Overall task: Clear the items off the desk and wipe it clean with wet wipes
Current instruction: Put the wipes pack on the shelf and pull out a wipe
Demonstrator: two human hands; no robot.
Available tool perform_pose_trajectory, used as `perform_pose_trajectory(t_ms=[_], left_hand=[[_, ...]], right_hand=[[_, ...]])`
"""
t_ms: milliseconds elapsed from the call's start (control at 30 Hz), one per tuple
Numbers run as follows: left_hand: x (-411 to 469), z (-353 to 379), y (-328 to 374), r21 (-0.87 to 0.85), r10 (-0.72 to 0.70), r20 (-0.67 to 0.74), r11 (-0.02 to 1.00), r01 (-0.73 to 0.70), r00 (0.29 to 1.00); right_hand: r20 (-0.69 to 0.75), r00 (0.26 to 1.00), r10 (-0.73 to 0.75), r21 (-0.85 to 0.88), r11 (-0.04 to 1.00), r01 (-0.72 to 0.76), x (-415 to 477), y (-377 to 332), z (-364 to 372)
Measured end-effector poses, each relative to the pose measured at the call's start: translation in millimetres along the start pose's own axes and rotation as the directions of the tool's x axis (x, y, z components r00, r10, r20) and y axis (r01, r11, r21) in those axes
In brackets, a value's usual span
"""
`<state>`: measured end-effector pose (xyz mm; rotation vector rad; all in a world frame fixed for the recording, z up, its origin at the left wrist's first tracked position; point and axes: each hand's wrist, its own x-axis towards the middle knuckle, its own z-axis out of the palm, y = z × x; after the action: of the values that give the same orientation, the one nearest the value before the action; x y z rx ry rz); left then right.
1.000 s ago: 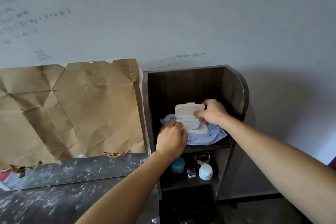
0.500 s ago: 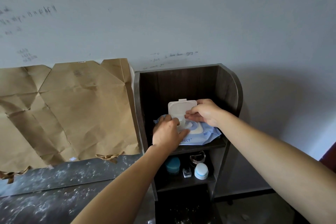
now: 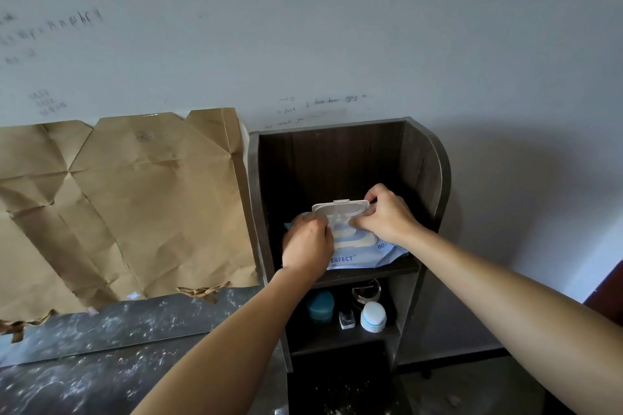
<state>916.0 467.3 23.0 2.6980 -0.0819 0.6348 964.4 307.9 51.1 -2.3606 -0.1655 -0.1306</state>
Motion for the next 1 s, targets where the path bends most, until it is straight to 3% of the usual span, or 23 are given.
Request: perform_pose_trajectory(t_ms=[133, 300, 467, 633, 800, 1000], left_hand=[[-0.7, 0.3, -0.9, -0.003, 0.015, -0.005, 1.000, -0.015, 1.000], [-1.5, -2.5, -2.0, -0.028, 0.009, -0.010, 1.000, -0.009, 1.000], [-2.8, -6.2, -1.4, -0.052, 0.001, -0.005, 0.999, -0.001, 1.000], [-2.7, -8.3, -2.8, -0.083, -0.001, 0.005, 0.997, 0.001, 1.000], [-4.6, -5.5, -5.5, -0.085, -0.011, 0.005, 0.996, 0.012, 1.000], [-5.0, -0.3, -8.4, -0.073, 0.053, 0.023, 0.996, -0.051, 0.998]], right_hand=[[0.097, 0.995, 0.030, -0.076, 0.997, -0.022, -2.5, -3.7, 4.4], [0.069, 0.989, 0.134, 0.365, 0.919, -0.150, -0.9, -8.1, -0.8], [-0.007, 0.983, 0.184, 0.473, 0.867, -0.159, -7.3, -12.1, -3.1], [-0.096, 0.993, 0.065, 0.401, 0.916, -0.022, -12.4, -11.4, -3.0], [-0.258, 0.955, 0.146, 0.614, 0.788, 0.045, -10.9, -19.8, -19.2], [-0.485, 0.874, 0.020, 0.499, 0.827, 0.258, -14.3, -33.6, -32.3]])
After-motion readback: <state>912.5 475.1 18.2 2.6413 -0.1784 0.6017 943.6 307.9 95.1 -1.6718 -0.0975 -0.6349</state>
